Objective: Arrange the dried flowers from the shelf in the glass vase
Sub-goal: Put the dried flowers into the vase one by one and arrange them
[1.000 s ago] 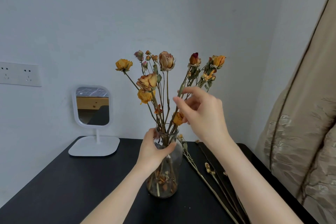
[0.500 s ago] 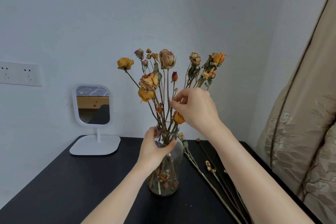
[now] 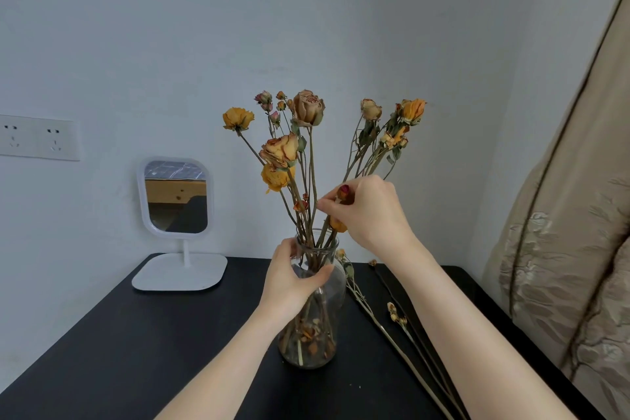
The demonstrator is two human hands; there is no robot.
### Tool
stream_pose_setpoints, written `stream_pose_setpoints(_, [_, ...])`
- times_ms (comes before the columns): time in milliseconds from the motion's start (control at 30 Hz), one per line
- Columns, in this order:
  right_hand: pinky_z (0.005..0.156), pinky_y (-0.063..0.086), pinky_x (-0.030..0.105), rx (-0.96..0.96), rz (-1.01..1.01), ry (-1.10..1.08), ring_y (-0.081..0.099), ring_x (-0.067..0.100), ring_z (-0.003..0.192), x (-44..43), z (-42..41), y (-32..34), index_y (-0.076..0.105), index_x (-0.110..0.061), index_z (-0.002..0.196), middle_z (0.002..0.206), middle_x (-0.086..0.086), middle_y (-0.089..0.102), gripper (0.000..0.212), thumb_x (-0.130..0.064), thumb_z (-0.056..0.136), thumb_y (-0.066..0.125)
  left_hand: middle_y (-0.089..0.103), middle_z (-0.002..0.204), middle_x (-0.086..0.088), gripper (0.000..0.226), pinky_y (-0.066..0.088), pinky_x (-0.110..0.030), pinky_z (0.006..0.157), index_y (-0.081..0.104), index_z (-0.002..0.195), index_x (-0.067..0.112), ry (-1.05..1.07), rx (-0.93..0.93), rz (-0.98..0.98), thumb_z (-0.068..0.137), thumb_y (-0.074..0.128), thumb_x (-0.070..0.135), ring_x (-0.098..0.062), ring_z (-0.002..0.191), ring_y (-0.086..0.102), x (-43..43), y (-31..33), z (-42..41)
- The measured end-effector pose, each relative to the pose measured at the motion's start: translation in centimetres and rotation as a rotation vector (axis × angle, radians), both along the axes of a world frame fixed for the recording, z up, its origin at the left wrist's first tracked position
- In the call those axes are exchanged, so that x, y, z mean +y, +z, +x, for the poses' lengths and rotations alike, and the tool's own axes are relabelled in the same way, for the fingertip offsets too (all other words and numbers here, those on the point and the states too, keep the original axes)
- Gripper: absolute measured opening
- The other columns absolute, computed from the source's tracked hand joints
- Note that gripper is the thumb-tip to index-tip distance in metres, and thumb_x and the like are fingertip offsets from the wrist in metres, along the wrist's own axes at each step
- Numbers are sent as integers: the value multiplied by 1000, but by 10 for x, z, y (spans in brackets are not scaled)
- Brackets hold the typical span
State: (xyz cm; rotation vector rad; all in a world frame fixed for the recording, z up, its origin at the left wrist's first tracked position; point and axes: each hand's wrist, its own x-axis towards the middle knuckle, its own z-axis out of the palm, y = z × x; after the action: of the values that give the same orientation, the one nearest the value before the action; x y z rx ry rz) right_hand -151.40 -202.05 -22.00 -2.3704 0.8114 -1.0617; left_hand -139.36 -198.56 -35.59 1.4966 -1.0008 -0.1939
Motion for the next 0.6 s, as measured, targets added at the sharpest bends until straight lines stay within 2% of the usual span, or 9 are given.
stream_pose_setpoints(100, [78,57,38,112,1,36,66,19,80,0,0,-2,72,-16,94,85,2,69,19,-31,83,69,60,109,11,52,44,-19,84,52,113,25,2,9,4,69,77,37,-7,103,55,1,0,1])
stream_pose_setpoints(200, [77,56,35,106,-4,70,63,15,80,2,-2,-2,63,-21,106,84,-4,64,28,-32,81,70,60,107,14,51,43,-16,81,53,112,26,5,-8,15,69,77,39,-4,101,55,3,2,2])
stream_pose_setpoints(300, [74,57,35,46,-36,49,64,15,75,2,-3,-1,65,-20,97,80,-3,66,18,-30,82,69,60,103,20,45,39,-9,70,54,108,31,-2,-42,30,69,76,40,6,97,53,5,5,3])
stream_pose_setpoints(400, [69,55,34,90,-119,6,63,18,76,4,0,-4,67,-16,90,80,-1,65,16,-31,84,67,59,96,25,39,39,-4,64,52,100,38,2,-76,60,69,76,40,15,90,51,7,6,5])
stream_pose_setpoints(533, [59,42,26,174,-217,-45,57,18,73,8,6,-9,66,-18,93,77,-4,58,18,-35,85,65,53,87,32,35,34,-2,60,47,88,45,4,-98,119,69,76,41,16,83,48,9,11,6])
stream_pose_setpoints(600, [56,40,23,149,-212,-26,54,11,66,8,6,-10,65,-22,102,71,-9,55,24,-36,83,67,50,85,34,36,31,-2,60,45,84,47,-3,-97,137,69,77,40,16,80,47,10,13,8])
